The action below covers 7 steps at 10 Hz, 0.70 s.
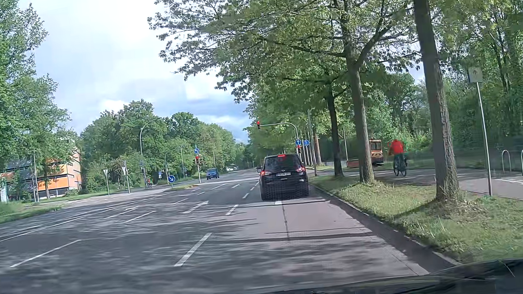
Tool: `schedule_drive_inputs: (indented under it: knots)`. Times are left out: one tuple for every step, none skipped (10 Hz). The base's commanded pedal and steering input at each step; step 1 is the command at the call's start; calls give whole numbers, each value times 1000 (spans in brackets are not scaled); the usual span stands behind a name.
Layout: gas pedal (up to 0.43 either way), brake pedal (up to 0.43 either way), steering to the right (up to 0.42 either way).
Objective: Follow the waypoints while adhering to traffic rules and regulations
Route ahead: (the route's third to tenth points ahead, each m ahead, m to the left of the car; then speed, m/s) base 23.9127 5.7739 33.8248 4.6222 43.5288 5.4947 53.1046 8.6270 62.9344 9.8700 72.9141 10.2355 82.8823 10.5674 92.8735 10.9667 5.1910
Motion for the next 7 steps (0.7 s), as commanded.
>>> schedule_drive_inputs:
  knots:
    - [28,0,4]
    - [20,0,4]
    - [0,0,3]
    - [0,0,4]
    - [0,0,4]
    - [0,0,4]
    - [0,0,4]
